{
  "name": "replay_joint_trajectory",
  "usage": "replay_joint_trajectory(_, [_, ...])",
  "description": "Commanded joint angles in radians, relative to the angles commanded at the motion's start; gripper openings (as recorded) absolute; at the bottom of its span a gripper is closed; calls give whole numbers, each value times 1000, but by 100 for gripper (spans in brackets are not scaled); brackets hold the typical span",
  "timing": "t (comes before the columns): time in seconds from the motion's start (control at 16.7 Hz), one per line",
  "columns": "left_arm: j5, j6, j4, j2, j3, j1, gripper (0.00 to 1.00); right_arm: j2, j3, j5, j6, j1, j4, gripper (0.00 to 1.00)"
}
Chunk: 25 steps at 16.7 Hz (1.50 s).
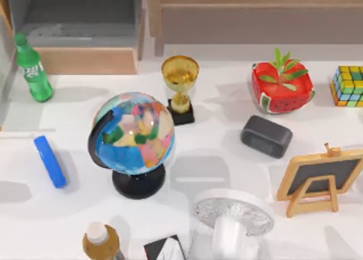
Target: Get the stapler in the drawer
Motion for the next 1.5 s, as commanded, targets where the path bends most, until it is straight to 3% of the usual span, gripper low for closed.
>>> replay_joint_trajectory(0.24, [4, 0, 4, -4, -3, 4, 0, 0, 0, 0, 0, 0, 0, 100])
replay_joint_trajectory(1.02, [4, 0, 4, -4, -3, 4, 98, 0, 0, 0, 0, 0, 0, 100])
replay_joint_trajectory(1.5, [4, 0, 4, -4, -3, 4, 100, 0, 0, 0, 0, 0, 0, 100])
